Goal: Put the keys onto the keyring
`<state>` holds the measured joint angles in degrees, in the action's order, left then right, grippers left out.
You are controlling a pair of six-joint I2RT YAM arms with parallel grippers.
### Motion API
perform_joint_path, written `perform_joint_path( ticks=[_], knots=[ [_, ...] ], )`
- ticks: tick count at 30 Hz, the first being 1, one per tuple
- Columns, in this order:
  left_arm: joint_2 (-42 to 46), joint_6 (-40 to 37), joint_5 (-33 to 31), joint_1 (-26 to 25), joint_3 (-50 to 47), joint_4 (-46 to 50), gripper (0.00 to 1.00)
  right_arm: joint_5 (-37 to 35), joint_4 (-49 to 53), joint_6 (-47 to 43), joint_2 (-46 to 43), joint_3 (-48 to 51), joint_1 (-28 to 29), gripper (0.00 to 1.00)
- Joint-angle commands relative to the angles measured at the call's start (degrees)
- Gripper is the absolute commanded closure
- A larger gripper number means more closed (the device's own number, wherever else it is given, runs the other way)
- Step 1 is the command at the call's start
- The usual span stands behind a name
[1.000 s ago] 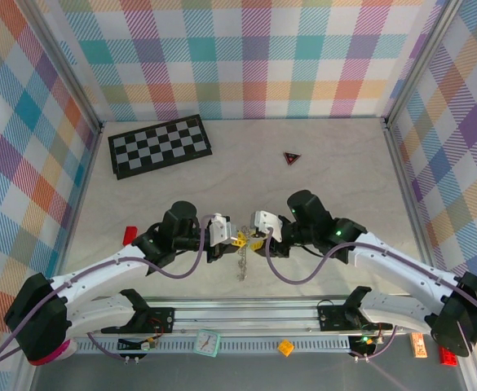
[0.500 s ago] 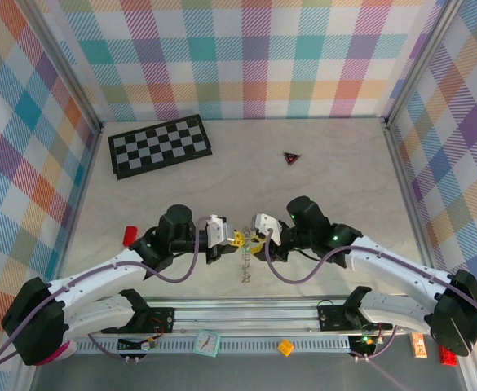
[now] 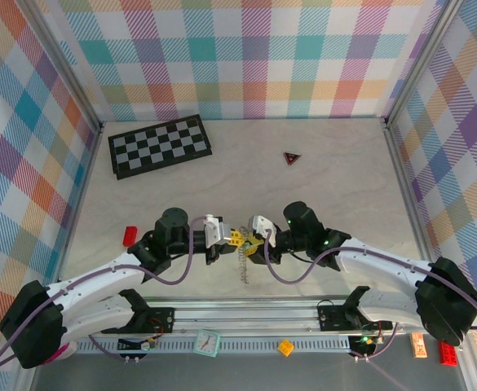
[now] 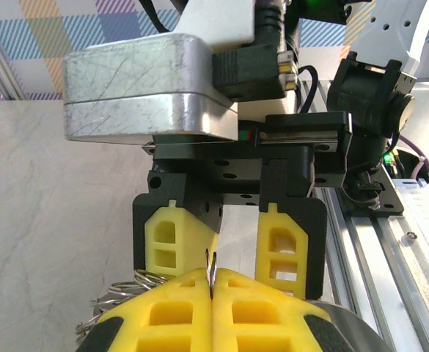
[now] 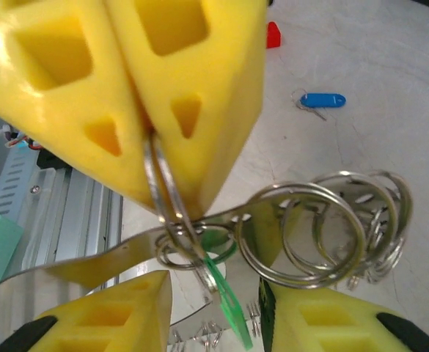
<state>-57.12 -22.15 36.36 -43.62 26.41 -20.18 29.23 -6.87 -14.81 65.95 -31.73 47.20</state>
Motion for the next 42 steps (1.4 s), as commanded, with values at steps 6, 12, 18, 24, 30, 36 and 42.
perform_joint_path(
  ticks=[6, 12, 18, 24, 30, 36, 42],
  knots=[
    [1.66, 0.27, -0.66, -0.06, -0.75, -4.16, 1.00, 3.64, -5.86, 2.32, -0.13, 1.41, 0.26, 0.76],
    [2.10, -0.17, -1.18, -0.06, -0.75, -3.43, 1.00, 2.98, -5.96, 2.41, 0.00, 1.14, 0.26, 0.87],
    [2.32, -0.95, -1.46, -0.04, -0.46, -1.61, 1.00, 1.60, -4.50, 1.57, -1.38, 1.23, 0.26, 0.95],
    [2.56, -2.81, -1.65, -0.07, 0.31, 1.13, 1.00, -0.06, -1.05, 0.45, -3.12, 0.75, 0.26, 1.00],
    [2.82, -4.20, -2.15, -0.02, 0.83, 3.73, 1.00, -2.68, 6.54, -2.84, -5.25, -1.30, 0.26, 1.00],
    [2.77, -4.39, -1.95, -0.07, 1.09, 4.45, 1.00, -4.25, 11.51, -4.85, -6.54, -4.40, 0.26, 1.00],
    [2.11, -5.66, -1.96, -0.07, 2.24, 7.26, 1.00, -5.72, 15.62, -6.85, -7.93, -6.88, 0.26, 1.00]
  ],
)
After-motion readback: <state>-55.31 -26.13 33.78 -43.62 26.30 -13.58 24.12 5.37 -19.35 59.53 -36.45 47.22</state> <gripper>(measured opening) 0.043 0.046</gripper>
